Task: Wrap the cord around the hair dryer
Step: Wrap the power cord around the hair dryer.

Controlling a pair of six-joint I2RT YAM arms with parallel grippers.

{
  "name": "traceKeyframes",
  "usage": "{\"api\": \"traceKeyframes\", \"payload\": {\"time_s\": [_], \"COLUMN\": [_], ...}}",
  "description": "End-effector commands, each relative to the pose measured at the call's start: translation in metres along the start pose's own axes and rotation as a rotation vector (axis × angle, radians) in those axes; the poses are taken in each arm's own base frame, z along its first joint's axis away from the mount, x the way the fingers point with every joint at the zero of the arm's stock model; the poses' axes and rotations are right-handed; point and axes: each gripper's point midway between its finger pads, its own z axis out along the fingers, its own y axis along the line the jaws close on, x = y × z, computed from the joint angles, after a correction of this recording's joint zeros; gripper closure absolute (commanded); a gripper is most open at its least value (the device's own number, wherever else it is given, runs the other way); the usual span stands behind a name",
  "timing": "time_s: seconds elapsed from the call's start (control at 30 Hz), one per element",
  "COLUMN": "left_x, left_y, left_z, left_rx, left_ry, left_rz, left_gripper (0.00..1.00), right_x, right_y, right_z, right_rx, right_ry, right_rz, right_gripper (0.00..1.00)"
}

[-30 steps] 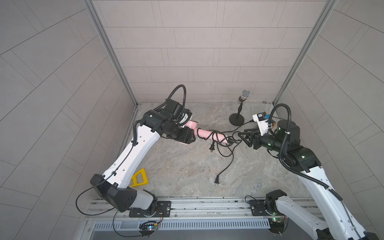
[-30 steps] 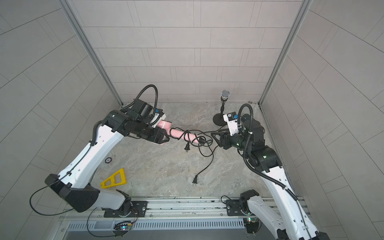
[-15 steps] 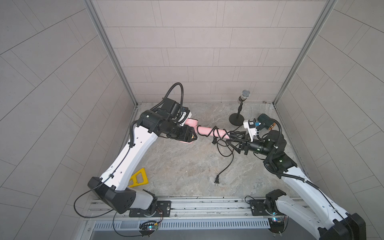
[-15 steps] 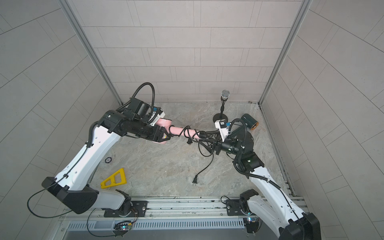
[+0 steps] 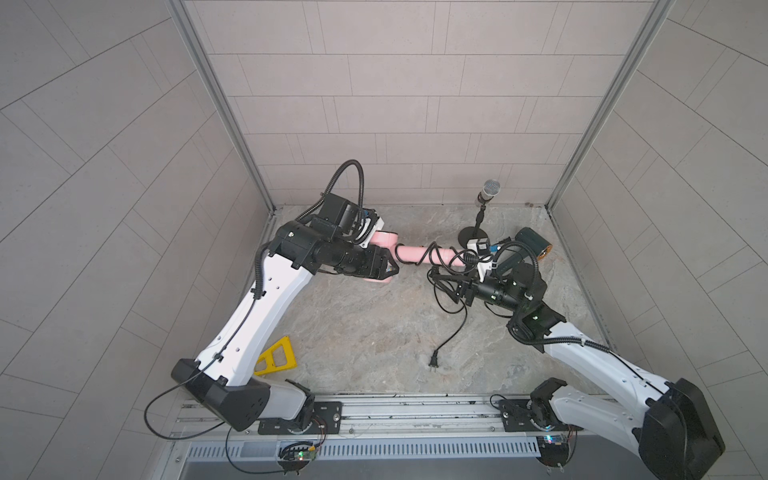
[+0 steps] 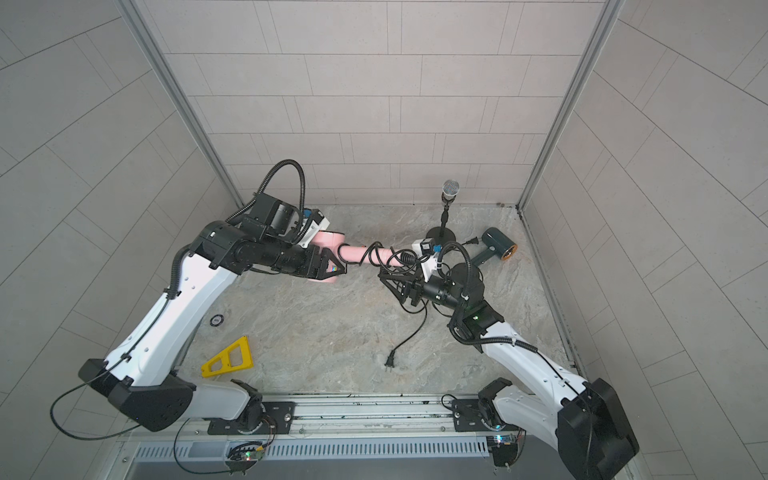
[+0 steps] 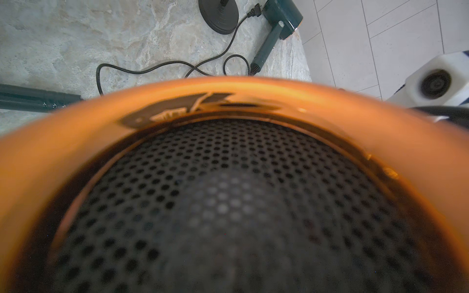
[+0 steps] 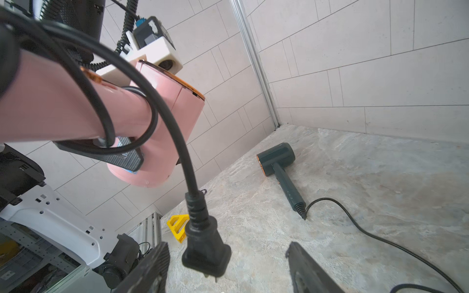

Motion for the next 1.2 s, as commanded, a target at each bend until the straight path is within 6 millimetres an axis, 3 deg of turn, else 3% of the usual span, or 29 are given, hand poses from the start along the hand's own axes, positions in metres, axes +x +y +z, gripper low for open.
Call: {"api": "traceKeyframes", "payload": {"time_s": [0.0,0.1,0.13,0.37,0.43,0.57,0.77,0.83,0.97,1.17], "left_x": [-0.015,-0.014,-0.013,-0.010,-0.009,-0.010,-0.013,-0.014,-0.017,-0.014], "left_y": [-0.023,-0.023,-0.023,-0.019,-0.019,-0.018,-0.017,-0.013,0.005,0.063], "left_z": [-0.023,-0.021,-0.021,-0.016,-0.015,-0.014,-0.011,-0.009,-0.006,-0.008], "left_rx": [0.079,0.084,0.089,0.081,0.080,0.079,0.078,0.065,-0.020,-0.319], "left_ry": [-0.108,-0.102,-0.100,-0.084,-0.081,-0.080,-0.080,-0.079,-0.089,-0.116], "left_rz": [0.045,0.041,0.042,0.039,0.040,0.040,0.044,0.045,0.054,0.105], "left_gripper": [1.00,1.00,1.00,1.00,1.00,1.00,1.00,1.00,1.00,1.00], "right_x": [-0.029,-0.028,-0.039,-0.052,-0.053,-0.046,-0.033,-0.027,-0.018,-0.031], "right_y": [0.012,0.010,0.015,0.021,0.022,0.021,0.018,0.016,0.005,-0.013], "right_z": [0.006,0.012,0.015,0.027,0.028,0.028,0.023,0.019,0.003,-0.035], "right_rx": [-0.048,-0.061,-0.078,-0.138,-0.145,-0.138,-0.111,-0.078,0.027,0.246], "right_ry": [-0.102,-0.107,-0.128,-0.157,-0.149,-0.118,-0.065,-0.027,0.045,0.094], "right_rz": [-0.013,0.001,-0.012,0.003,0.006,0.015,0.045,0.053,0.034,-0.063], "right_gripper": [0.26,0.27,0.27,0.32,0.38,0.60,0.70,0.81,1.00,1.00]}}
